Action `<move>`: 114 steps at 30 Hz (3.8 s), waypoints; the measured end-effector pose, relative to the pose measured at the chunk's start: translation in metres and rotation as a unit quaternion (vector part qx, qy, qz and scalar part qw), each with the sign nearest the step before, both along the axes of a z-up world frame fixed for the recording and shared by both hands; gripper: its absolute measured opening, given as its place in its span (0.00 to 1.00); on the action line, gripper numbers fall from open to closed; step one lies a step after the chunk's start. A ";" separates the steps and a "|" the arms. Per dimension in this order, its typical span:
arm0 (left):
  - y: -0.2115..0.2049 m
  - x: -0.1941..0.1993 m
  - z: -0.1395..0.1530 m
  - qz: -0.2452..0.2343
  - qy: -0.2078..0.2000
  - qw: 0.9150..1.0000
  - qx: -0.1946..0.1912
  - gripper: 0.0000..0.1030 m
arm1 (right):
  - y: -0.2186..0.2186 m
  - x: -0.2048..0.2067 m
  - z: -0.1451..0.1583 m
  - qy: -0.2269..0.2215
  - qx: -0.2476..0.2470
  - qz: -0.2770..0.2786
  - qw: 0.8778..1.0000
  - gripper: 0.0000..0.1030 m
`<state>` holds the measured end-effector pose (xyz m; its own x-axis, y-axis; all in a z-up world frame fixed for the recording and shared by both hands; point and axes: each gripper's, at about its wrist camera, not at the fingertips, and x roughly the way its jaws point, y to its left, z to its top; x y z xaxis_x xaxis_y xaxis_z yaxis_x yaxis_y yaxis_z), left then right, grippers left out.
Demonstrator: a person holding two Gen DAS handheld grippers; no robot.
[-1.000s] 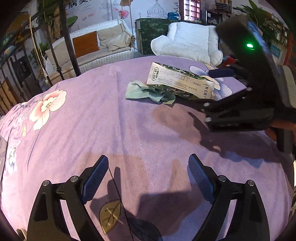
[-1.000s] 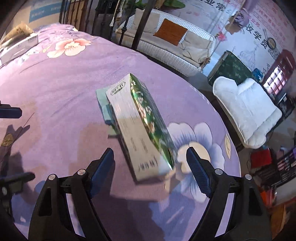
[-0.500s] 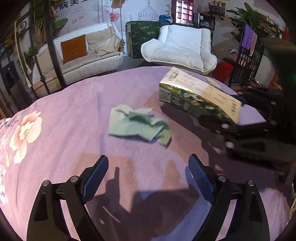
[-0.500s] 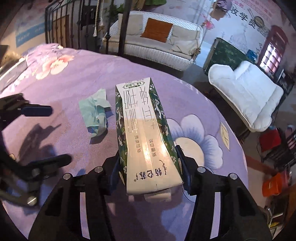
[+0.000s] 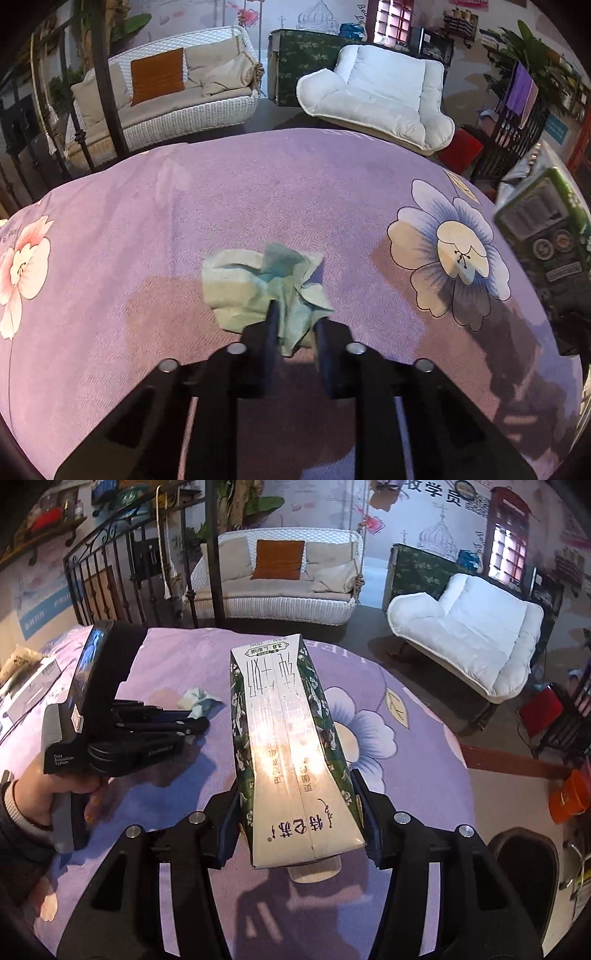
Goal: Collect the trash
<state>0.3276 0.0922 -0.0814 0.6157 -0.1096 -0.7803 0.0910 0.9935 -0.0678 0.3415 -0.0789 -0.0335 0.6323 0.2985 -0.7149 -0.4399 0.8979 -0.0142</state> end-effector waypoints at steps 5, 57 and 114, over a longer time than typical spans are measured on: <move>-0.007 -0.025 0.015 0.001 -0.024 1.000 0.004 0.12 | -0.012 -0.019 0.005 -0.008 0.022 -0.016 1.000 0.53; -0.232 -0.169 0.056 -0.217 -0.093 0.971 -0.034 0.12 | -0.295 -0.113 -0.081 0.045 0.074 -0.332 0.939 0.53; -0.393 -0.140 0.017 -0.328 -0.040 0.944 0.001 0.83 | -0.386 -0.255 -0.059 -0.030 0.098 -0.492 0.864 0.86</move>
<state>0.1875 -0.3008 -0.0648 0.4731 -0.4861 -0.7348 0.6911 0.7220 -0.0327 0.0867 -0.4651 -0.0925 0.6831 -0.2937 -0.6687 0.5353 0.8242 0.1849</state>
